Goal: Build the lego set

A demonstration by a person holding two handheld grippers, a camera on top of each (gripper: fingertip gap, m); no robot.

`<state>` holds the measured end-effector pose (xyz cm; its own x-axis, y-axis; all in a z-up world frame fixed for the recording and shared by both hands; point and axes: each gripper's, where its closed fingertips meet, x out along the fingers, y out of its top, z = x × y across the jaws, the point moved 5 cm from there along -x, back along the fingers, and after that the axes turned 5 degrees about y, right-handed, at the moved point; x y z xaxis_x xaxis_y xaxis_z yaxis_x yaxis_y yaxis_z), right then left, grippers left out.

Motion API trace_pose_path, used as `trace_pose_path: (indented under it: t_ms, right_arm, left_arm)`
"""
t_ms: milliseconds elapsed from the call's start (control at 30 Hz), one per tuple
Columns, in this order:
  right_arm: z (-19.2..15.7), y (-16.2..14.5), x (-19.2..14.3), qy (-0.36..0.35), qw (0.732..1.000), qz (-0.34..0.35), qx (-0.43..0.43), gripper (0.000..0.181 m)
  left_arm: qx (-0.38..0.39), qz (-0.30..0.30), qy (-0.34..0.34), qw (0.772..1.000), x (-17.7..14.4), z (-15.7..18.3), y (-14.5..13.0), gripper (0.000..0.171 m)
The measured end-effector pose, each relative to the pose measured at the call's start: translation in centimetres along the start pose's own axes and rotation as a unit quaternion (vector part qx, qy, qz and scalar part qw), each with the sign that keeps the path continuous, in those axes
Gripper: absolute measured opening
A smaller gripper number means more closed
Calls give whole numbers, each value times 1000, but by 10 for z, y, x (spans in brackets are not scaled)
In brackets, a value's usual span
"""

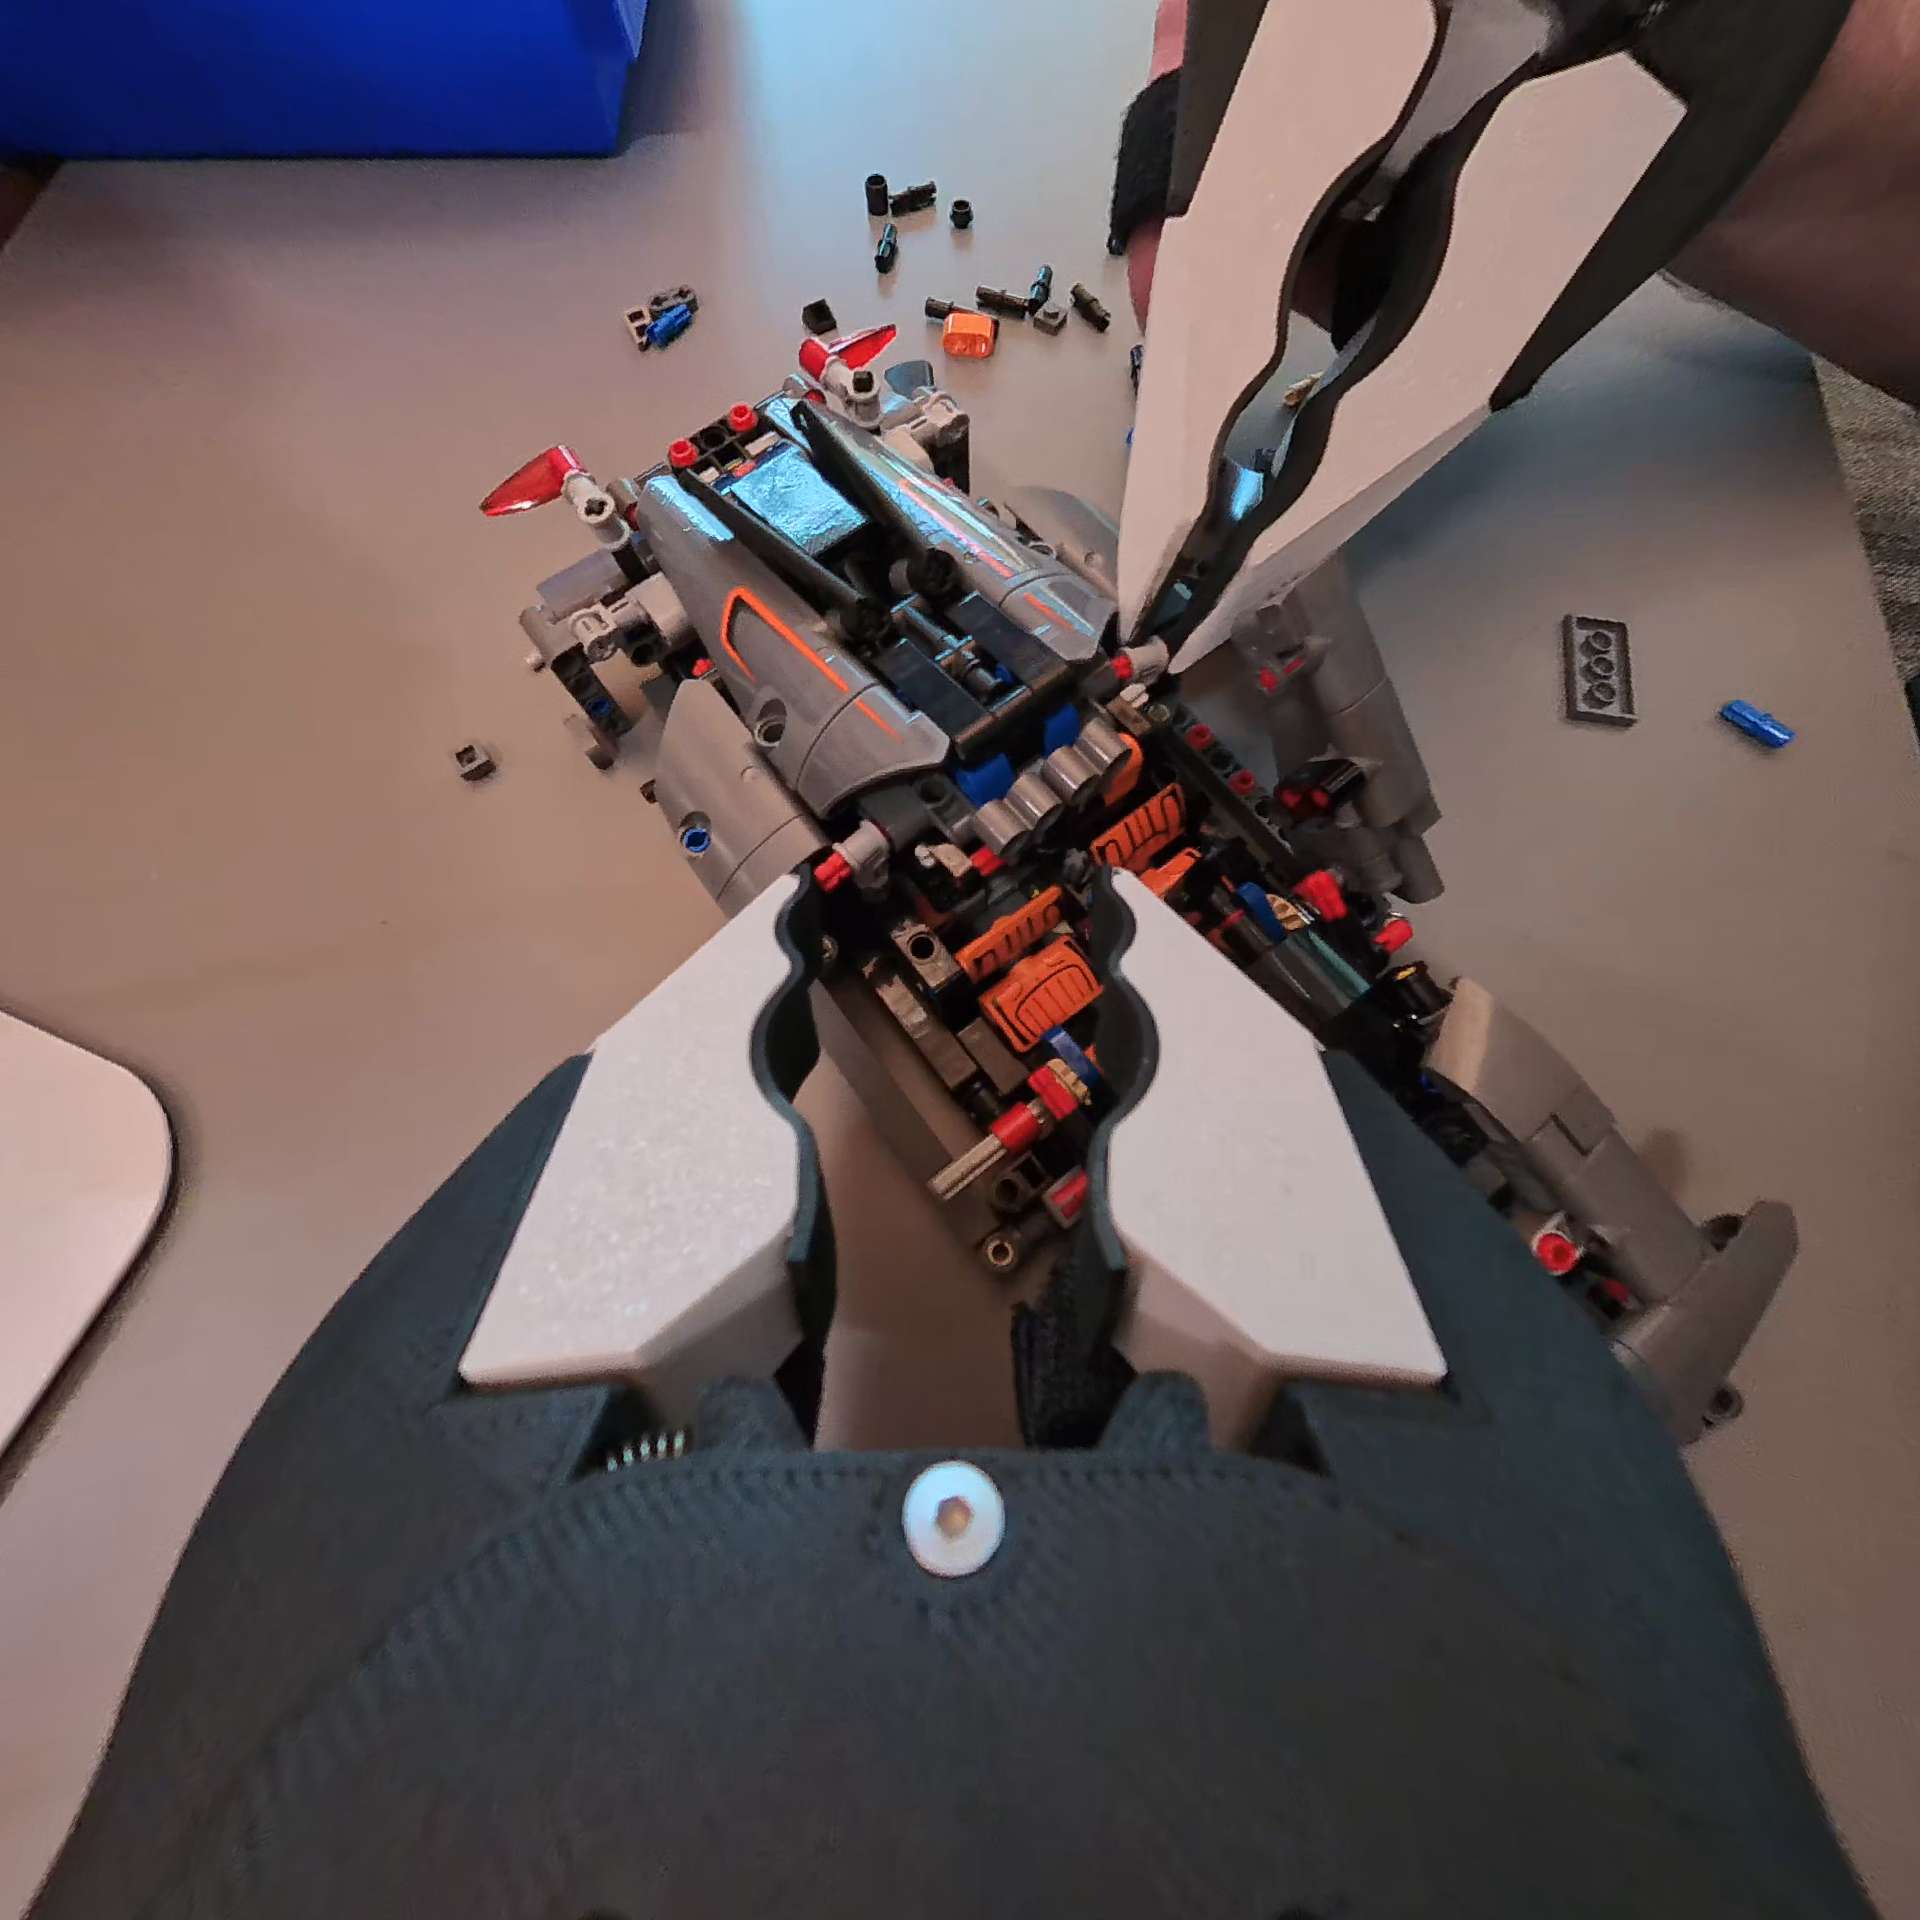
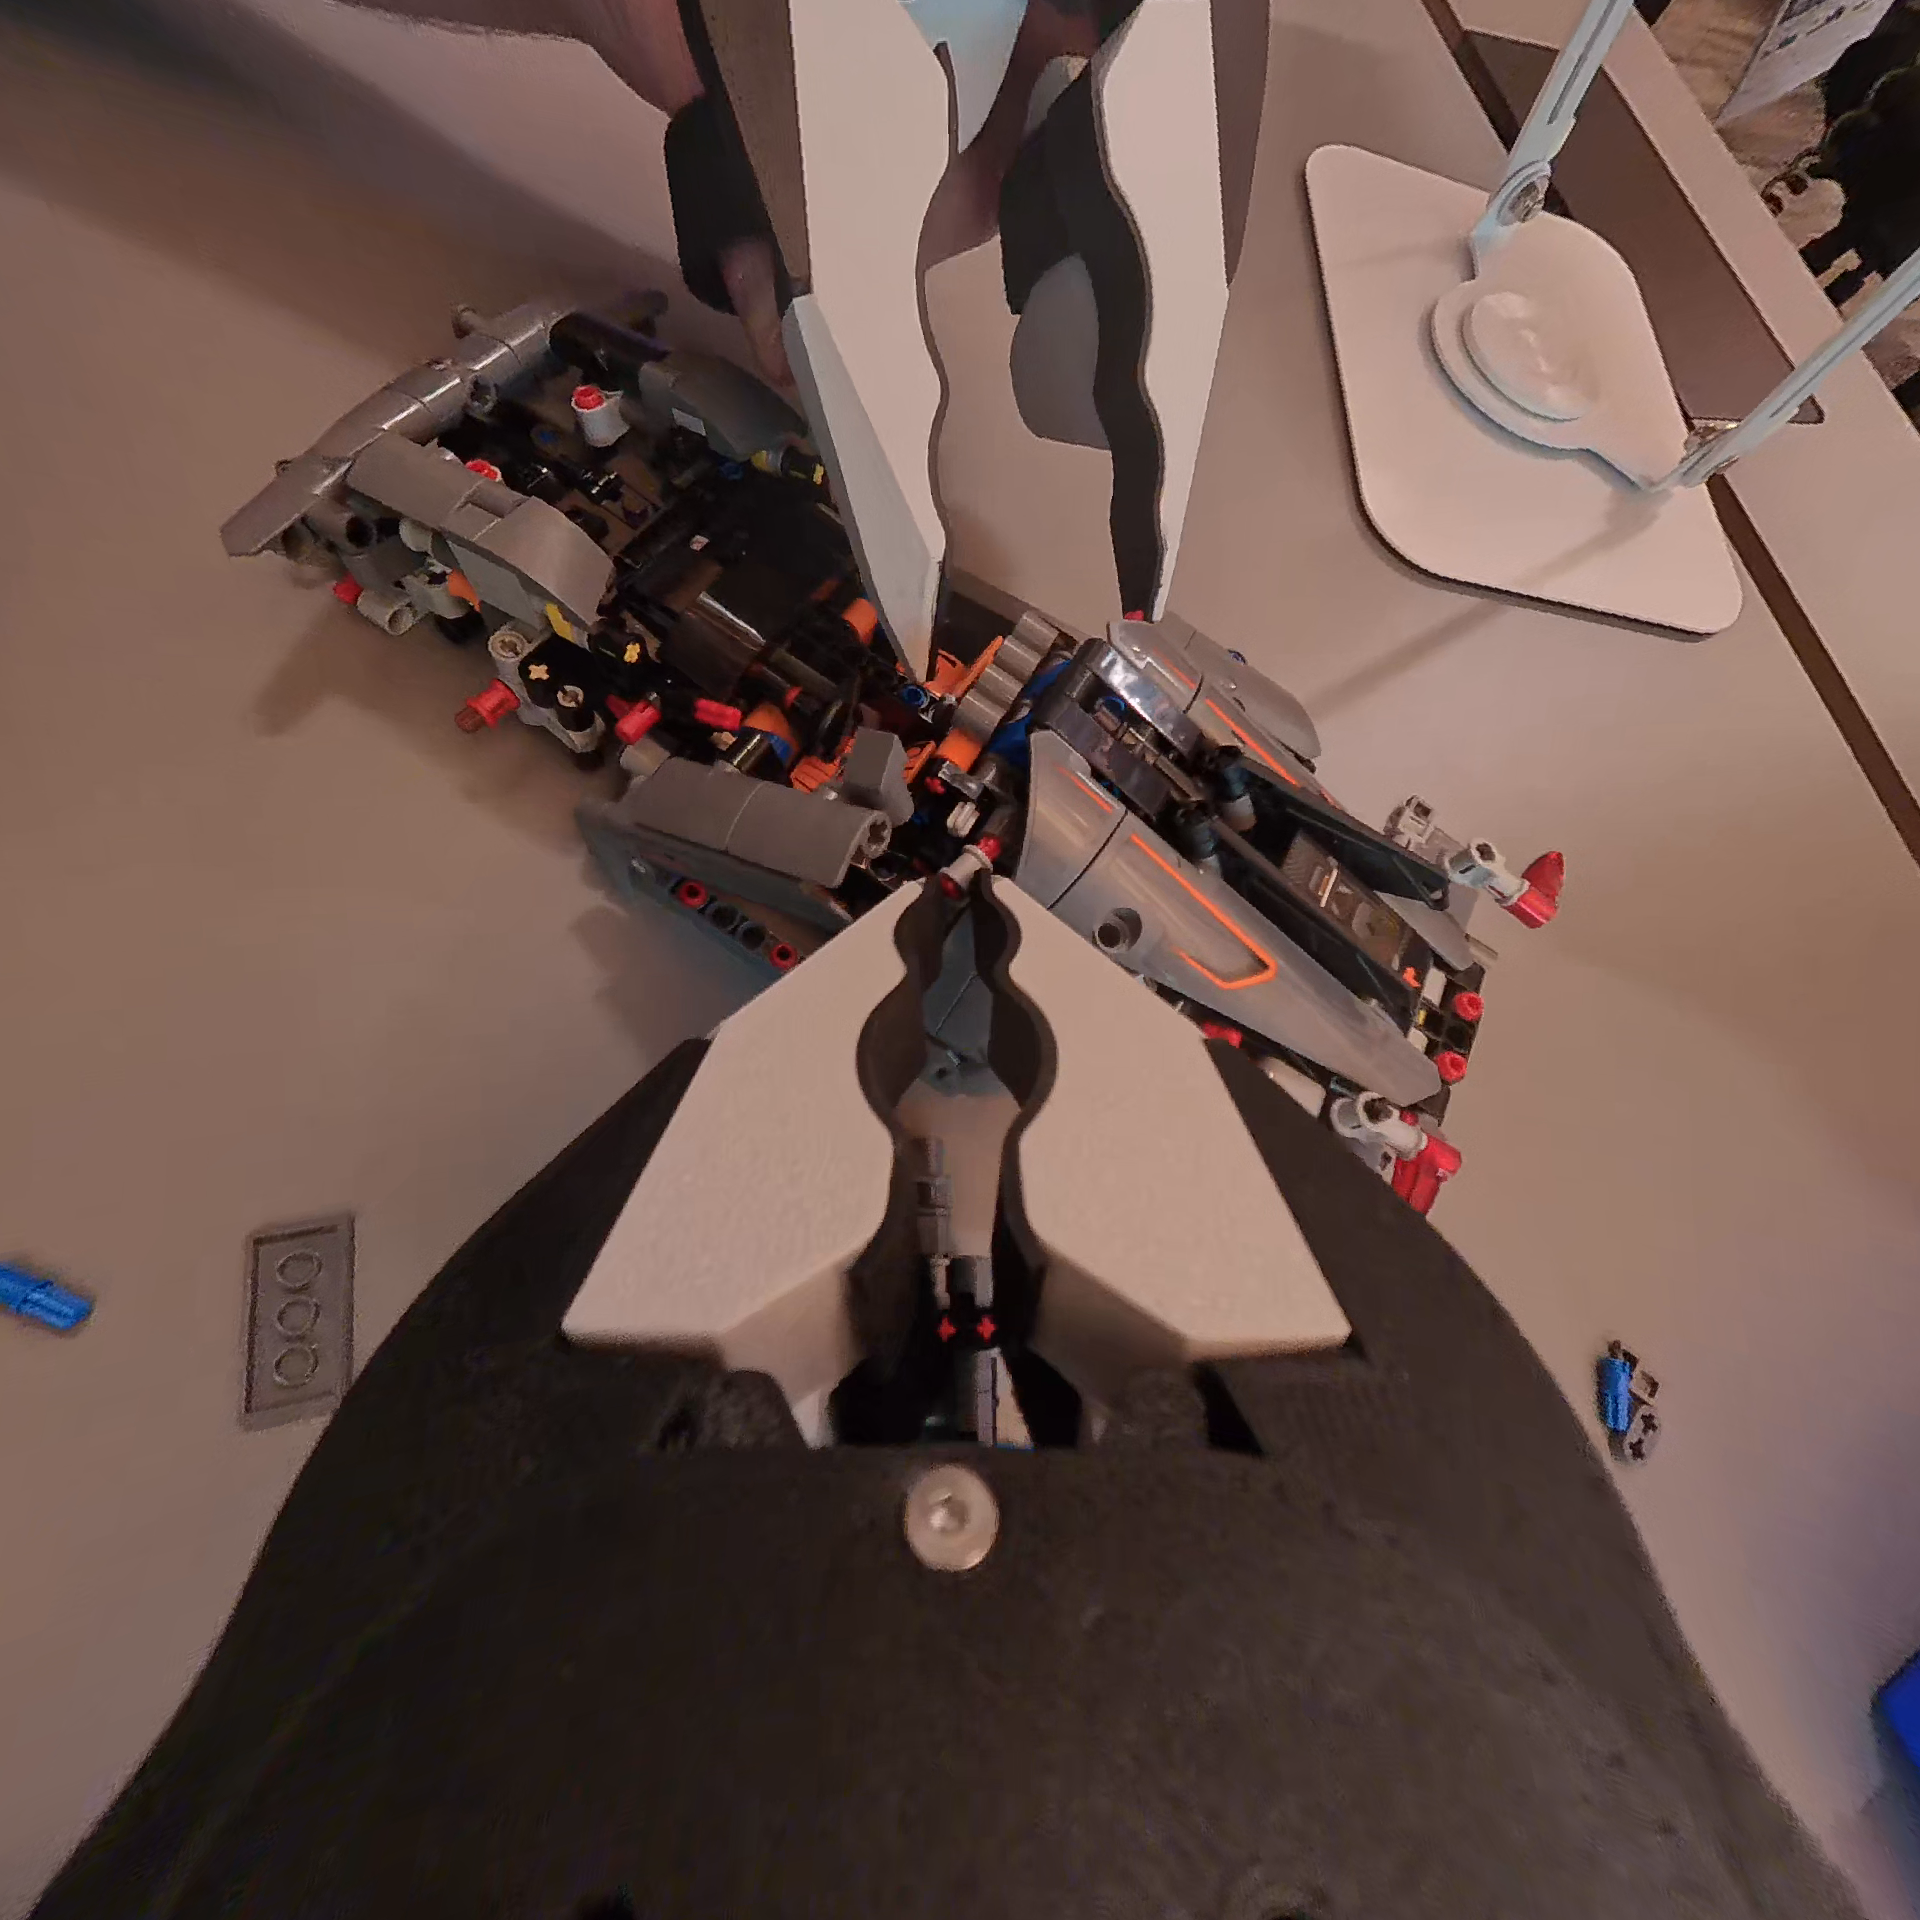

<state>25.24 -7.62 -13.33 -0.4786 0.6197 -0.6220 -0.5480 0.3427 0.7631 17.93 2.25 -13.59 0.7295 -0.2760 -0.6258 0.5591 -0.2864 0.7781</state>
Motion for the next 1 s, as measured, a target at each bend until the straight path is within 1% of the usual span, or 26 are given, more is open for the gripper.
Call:
trace_pose_path:
  t_ms: [300,433,533,633,700,733,767,900,933,1000]
  right_arm:
    - [3,1,1,9,1000,-11,-11,2]
    - [2,2,1,-8,1000,-20,-21,3]
    - [0,1,0,-30,999,-14,-18,3]
    - [-1,0,1,-53,999,2,4,4]
    - [-3,-1,0,-64,998,11,9,4]
    - [-4,-1,0,-64,998,16,17,4]
    - [-5,-1,-1,-64,997,21,23,4]
    - [-6,1,-1,-68,996,42,31,5]
    - [-6,2,-1,-69,996,46,32,5]
    - [-6,3,-1,-68,996,49,34,4]
  left_arm:
    - [15,1,-1,1000,3,-7,1,46]
    - [17,2,-3,1000,3,-7,1,47]
    - [9,2,2,1000,2,-6,2,47]
    - [-3,-4,21,1000,0,-4,3,49]
    - [-14,-11,51,999,-3,-3,4,51]
    - [-22,-13,57,998,-5,0,5,52]
    - [-29,-14,67,997,-7,2,6,57]
    - [-37,-18,116,992,-13,13,8,62]
    - [-37,-9,118,992,-15,17,10,62]
    - [-28,3,120,992,-18,27,14,55]
